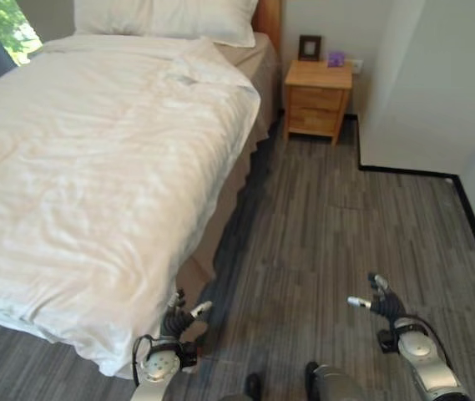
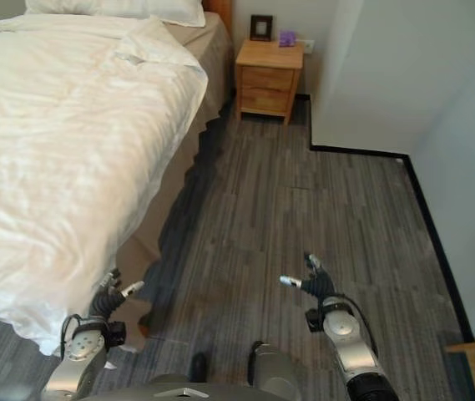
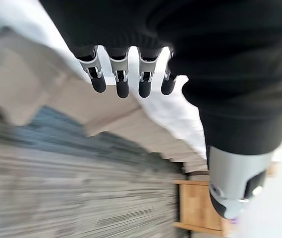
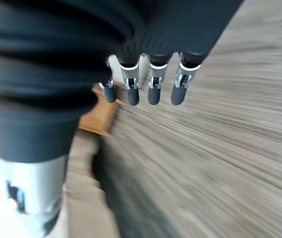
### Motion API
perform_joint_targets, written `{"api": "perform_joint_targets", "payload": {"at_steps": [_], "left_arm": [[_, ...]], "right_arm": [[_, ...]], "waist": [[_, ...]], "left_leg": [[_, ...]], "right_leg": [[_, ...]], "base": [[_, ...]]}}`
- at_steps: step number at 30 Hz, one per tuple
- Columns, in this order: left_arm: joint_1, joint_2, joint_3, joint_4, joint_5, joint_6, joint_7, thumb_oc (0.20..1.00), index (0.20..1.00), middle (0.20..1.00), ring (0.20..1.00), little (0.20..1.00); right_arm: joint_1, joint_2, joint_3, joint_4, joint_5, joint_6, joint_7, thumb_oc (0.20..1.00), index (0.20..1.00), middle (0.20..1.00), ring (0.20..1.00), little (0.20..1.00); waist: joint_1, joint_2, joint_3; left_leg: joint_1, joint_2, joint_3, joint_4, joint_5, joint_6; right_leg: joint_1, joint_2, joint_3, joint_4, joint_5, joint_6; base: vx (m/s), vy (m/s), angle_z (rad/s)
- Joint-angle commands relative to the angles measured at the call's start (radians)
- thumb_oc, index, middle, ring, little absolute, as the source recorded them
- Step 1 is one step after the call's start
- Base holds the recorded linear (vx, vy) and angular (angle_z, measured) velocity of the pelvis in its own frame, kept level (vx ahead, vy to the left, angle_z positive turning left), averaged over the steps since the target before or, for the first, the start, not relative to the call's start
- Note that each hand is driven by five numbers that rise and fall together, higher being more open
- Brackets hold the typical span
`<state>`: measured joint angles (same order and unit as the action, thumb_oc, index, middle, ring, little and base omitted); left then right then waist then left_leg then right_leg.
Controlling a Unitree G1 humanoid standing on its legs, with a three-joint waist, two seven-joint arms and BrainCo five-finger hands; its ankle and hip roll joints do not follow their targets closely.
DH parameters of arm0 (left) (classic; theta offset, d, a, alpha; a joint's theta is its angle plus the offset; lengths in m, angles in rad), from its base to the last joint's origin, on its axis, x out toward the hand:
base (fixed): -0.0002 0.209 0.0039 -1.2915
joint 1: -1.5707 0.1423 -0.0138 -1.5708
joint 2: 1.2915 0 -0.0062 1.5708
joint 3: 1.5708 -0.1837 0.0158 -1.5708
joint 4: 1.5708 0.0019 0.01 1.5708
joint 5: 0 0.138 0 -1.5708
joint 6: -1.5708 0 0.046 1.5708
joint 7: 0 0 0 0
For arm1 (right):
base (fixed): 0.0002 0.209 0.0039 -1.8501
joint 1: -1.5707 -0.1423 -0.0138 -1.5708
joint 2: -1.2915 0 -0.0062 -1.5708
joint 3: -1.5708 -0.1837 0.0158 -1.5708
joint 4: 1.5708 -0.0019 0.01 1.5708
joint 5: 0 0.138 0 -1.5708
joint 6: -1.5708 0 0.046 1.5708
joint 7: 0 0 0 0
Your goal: Making the bed.
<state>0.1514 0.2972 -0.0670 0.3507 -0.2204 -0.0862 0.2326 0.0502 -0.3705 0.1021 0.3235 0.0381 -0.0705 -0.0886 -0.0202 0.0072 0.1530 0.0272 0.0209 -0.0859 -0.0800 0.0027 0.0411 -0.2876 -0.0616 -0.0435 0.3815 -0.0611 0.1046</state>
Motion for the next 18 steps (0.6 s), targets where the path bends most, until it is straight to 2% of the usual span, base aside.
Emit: {"api": "perform_joint_targets", "payload": {"at_steps": [1,2,3,4,5,6,8,9,11,12,13,14,15,16,17,18], "left_arm": [[-0.115,0.047,0.022,-0.081,0.007,-0.082,0.023,1.0,1.0,1.0,1.0,1.0],[-0.117,0.046,0.021,-0.081,0.007,-0.082,0.023,1.0,1.0,1.0,1.0,1.0],[-0.135,0.052,0.021,-0.08,0.011,-0.088,0.038,1.0,1.0,1.0,1.0,1.0],[-0.144,0.05,0.018,-0.078,0.021,-0.088,0.034,1.0,1.0,1.0,1.0,1.0],[-0.142,0.04,0.011,-0.072,0.021,-0.1,0.036,1.0,1.0,1.0,1.0,1.0],[-0.141,0.038,0.004,-0.077,0.022,-0.102,0.026,1.0,1.0,1.0,1.0,1.0],[-0.122,0.024,-0.005,-0.073,0.027,-0.104,0.022,1.0,1.0,1.0,1.0,1.0],[-0.12,0.023,-0.005,-0.074,0.028,-0.104,0.022,1.0,1.0,1.0,1.0,1.0],[-0.085,0.008,-0.015,-0.072,0.03,-0.101,0.002,1.0,1.0,1.0,1.0,1.0],[-0.084,0.008,-0.015,-0.072,0.03,-0.101,0.002,1.0,1.0,1.0,1.0,1.0],[-0.073,-0.002,-0.015,-0.071,0.009,-0.102,-0.002,1.0,1.0,1.0,1.0,1.0],[-0.068,-0.004,-0.019,-0.077,-0.002,-0.096,-0.012,1.0,1.0,1.0,1.0,1.0],[-0.068,-0.003,-0.018,-0.077,-0.002,-0.095,-0.012,1.0,1.0,1.0,1.0,1.0],[-0.066,-0.007,-0.024,-0.097,-0.027,-0.093,-0.018,1.0,1.0,1.0,1.0,1.0],[-0.072,-0.005,-0.028,-0.104,-0.035,-0.094,-0.018,1.0,1.0,1.0,1.0,1.0],[-0.072,-0.008,-0.036,-0.111,-0.04,-0.093,-0.025,1.0,1.0,1.0,1.0,1.0]], "right_arm": [[-0.051,-0.03,-0.081,-0.141,-0.02,-0.09,-0.068,1.0,1.0,1.0,1.0,1.0],[-0.051,-0.03,-0.083,-0.144,-0.021,-0.088,-0.068,1.0,1.0,1.0,1.0,1.0],[-0.061,-0.026,-0.089,-0.171,-0.019,-0.101,-0.076,1.0,1.0,1.0,1.0,1.0],[-0.061,-0.018,-0.091,-0.191,-0.023,-0.096,-0.073,1.0,1.0,1.0,1.0,1.0],[-0.055,-0.012,-0.092,-0.216,-0.037,-0.111,-0.079,1.0,1.0,1.0,1.0,1.0],[-0.042,-0.015,-0.092,-0.232,-0.045,-0.116,-0.075,1.0,1.0,1.0,1.0,1.0],[-0.006,-0.011,-0.085,-0.231,-0.042,-0.12,-0.057,1.0,1.0,1.0,1.0,1.0],[-0.004,-0.012,-0.085,-0.232,-0.042,-0.12,-0.057,1.0,1.0,1.0,1.0,1.0],[0.032,-0.02,-0.08,-0.219,-0.022,-0.122,-0.03,1.0,1.0,1.0,1.0,1.0],[0.032,-0.02,-0.08,-0.219,-0.022,-0.122,-0.03,1.0,1.0,1.0,1.0,1.0],[0.04,-0.032,-0.073,-0.205,-0.017,-0.127,-0.029,1.0,1.0,1.0,1.0,1.0],[0.042,-0.04,-0.077,-0.203,-0.015,-0.119,-0.028,1.0,1.0,1.0,1.0,1.0],[0.042,-0.039,-0.077,-0.203,-0.015,-0.119,-0.028,1.0,1.0,1.0,1.0,1.0],[0.04,-0.063,-0.079,-0.203,-0.015,-0.12,-0.038,1.0,1.0,1.0,1.0,1.0],[0.028,-0.073,-0.081,-0.195,-0.018,-0.116,-0.048,1.0,1.0,1.0,1.0,1.0],[0.007,-0.085,-0.078,-0.188,-0.029,-0.103,-0.051,1.0,1.0,1.0,1.0,1.0]], "waist": [[-0.057,-0.013,0.019],[-0.059,-0.006,0.02],[-0.074,-0.005,0.023],[-0.08,0.011,0.022],[-0.104,0.019,0.019],[-0.115,0.018,0.013],[-0.142,0.027,-0.007],[-0.142,0.032,-0.009],[-0.155,0.061,-0.024],[-0.158,0.057,-0.027],[-0.153,0.065,-0.021],[-0.145,0.054,-0.012],[-0.151,0.047,-0.016],[-0.127,0.016,0.016],[-0.106,-0.008,0.035],[-0.066,-0.034,0.05]], "left_leg": [[0.18,-0.006,0.007,-0.007,-0.153,-0.026],[0.182,0.002,0.005,-0.007,-0.158,-0.026],[0.215,0.006,-0.007,-0.007,-0.179,-0.035],[0.224,0.026,-0.003,-0.007,-0.195,-0.044],[0.276,0.039,-0.011,-0.007,-0.24,-0.049],[0.295,0.043,-0.017,-0.007,-0.251,-0.054],[0.326,0.084,-0.028,0.008,-0.219,-0.068],[0.327,0.089,-0.027,0.005,-0.219,-0.069],[0.278,0.127,-0.015,0.19,-0.104,-0.104],[0.273,0.123,-0.02,0.189,-0.1,-0.105],[0.215,0.126,-0.013,0.33,0.007,-0.12],[0.141,0.119,-0.01,0.47,0.079,-0.127],[0.132,0.111,-0.017,0.471,0.085,-0.127],[0.009,0.101,-0.003,0.711,0.173,-0.12],[-0.062,0.088,0.009,0.807,0.142,-0.103],[-0.188,0.043,0.051,0.841,0.043,-0.078]], "right_leg": [[-0.047,-0.038,0.0,-0.355,0.173,0.045],[-0.037,-0.032,-0.007,-0.37,0.18,0.045],[-0.089,-0.054,-0.018,-0.418,0.213,0.056],[-0.099,-0.057,-0.049,-0.444,0.217,0.066],[-0.134,-0.066,-0.037,-0.435,0.24,0.07],[-0.124,-0.067,-0.018,-0.434,0.248,0.068],[-0.102,-0.04,0.032,-0.423,0.28,0.054],[-0.101,-0.036,0.03,-0.424,0.28,0.053],[-0.06,0.009,0.036,-0.414,0.276,0.02],[-0.064,0.003,0.035,-0.414,0.277,0.02],[-0.026,0.026,0.032,-0.415,0.263,-0.006],[0.012,0.026,0.023,-0.421,0.247,-0.028],[0.006,0.017,0.021,-0.421,0.248,-0.028],[0.072,0.025,0.021,-0.43,0.21,-0.081],[0.107,0.021,0.04,-0.437,0.197,-0.096],[0.16,0.015,0.065,-0.445,0.155,-0.097]], "base": [[0.33,-0.093,0.32],[0.53,-0.176,0.37],[0.35,-0.103,0.2],[0.7,-0.212,0.28],[0.67,-0.204,0.32],[0.75,-0.275,0.35],[0.45,-0.234,0.15],[0.37,-0.226,-0.03],[0.35,-0.221,-0.03],[0.32,-0.235,0.07],[0.25,-0.252,0.23],[0.25,-0.251,0.37],[0.33,-0.391,0.44],[0.41,-0.442,0.39],[0.73,-0.548,0.25],[0.65,-0.294,-0.06]]}}
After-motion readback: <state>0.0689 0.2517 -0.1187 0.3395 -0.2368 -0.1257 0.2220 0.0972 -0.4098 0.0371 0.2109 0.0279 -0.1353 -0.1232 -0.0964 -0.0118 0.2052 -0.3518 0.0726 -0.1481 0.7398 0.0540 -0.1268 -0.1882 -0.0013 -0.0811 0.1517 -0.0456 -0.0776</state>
